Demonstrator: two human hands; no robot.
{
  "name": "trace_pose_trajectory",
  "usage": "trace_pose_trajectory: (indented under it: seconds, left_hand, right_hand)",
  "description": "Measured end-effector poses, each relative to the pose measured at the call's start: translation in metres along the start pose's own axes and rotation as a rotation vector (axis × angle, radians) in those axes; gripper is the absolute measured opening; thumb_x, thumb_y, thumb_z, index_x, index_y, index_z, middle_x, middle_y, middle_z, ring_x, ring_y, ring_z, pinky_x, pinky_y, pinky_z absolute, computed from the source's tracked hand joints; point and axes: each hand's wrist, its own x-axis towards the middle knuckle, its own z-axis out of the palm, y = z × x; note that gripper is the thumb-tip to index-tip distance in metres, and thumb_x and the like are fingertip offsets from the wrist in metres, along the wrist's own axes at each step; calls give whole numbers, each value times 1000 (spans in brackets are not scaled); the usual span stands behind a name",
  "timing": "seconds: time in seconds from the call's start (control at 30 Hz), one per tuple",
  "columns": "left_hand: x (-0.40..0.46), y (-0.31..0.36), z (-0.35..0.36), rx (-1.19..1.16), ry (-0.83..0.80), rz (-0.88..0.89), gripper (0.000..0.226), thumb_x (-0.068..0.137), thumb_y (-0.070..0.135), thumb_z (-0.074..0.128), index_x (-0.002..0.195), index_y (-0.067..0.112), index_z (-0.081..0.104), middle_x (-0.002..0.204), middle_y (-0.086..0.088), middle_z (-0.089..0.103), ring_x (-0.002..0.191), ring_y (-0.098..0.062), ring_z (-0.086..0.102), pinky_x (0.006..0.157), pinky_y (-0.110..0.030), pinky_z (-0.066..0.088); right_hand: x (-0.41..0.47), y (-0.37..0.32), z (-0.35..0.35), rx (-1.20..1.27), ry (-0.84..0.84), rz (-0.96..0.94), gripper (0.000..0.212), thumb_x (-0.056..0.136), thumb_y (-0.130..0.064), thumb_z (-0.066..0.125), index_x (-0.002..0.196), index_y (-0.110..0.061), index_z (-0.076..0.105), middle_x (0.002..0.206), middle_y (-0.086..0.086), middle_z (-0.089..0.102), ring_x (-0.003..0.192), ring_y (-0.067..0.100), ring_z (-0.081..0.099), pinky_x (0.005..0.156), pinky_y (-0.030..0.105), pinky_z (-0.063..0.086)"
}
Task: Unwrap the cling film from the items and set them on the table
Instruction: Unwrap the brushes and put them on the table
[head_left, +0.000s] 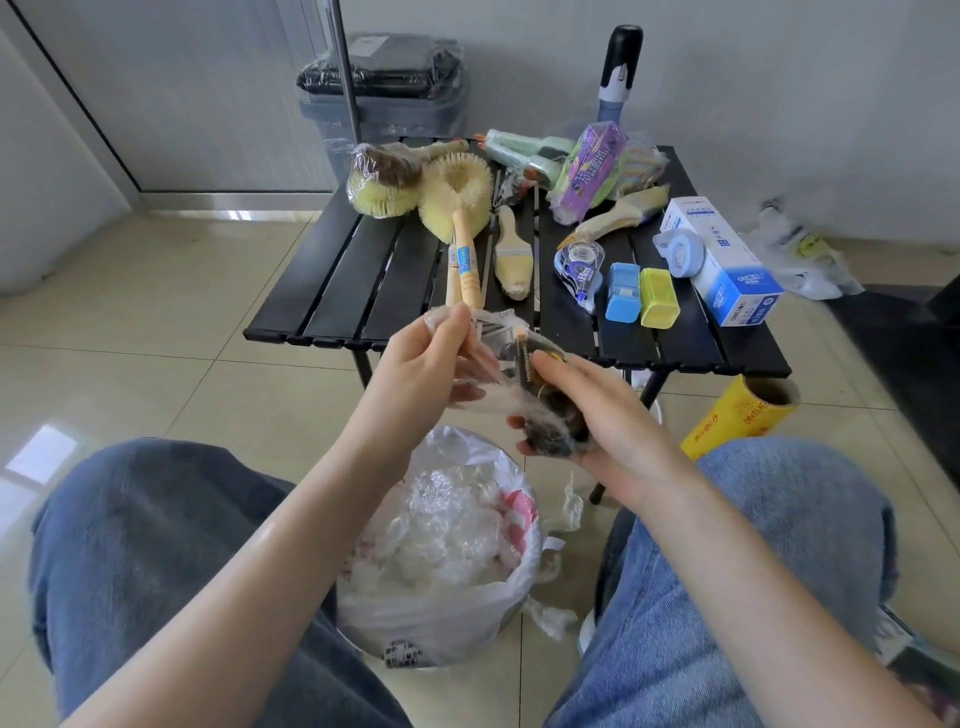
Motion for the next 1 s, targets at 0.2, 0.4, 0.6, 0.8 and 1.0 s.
trace_pose_trajectory:
  seconds: [0.2,0.4,0.6,0.8,1.0]
  left_hand:
    - [3,-9,-1,-324,-108,-208,33,104,28,35,72,19,36,58,2,31,46,-9,30,43,-14,28]
    - [2,-6,2,-94,-173,-102,36,92,45,53,91,9,51,58,4,25,44,-7,19,38,-14,20]
    - [14,-23,0,253,176,188,24,92,33,60,83,12,70,64,-7,65,50,-12,49,55,-29,43]
    - [19,-15,2,36,119,6,19,98,4,41,109,13,53,85,-3,71,66,-13,70,59,-31,59]
    - [19,-15,-7,172,-134,73,26,91,29,62,117,27,63,107,6,66,84,-11,69,67,-33,60]
  right_hand:
    - [-2,-8,-1,98,23,-93,16,93,-21,57,93,-10,68,76,6,69,66,20,69,53,34,57]
    - [-4,-9,-1,132,-47,-84,20,93,-22,56,102,-10,69,87,10,70,76,24,70,56,35,57]
    - [-4,-7,-5,72,-60,-72,23,92,-18,56,107,-4,67,92,16,68,77,27,71,58,38,59]
    - [-6,1,-11,17,-28,-7,23,90,-19,59,106,-6,70,98,17,72,82,25,71,63,36,60]
    - [-9,-1,-12,50,-46,-2,19,90,-20,59,100,-11,71,89,11,74,77,22,72,65,38,60]
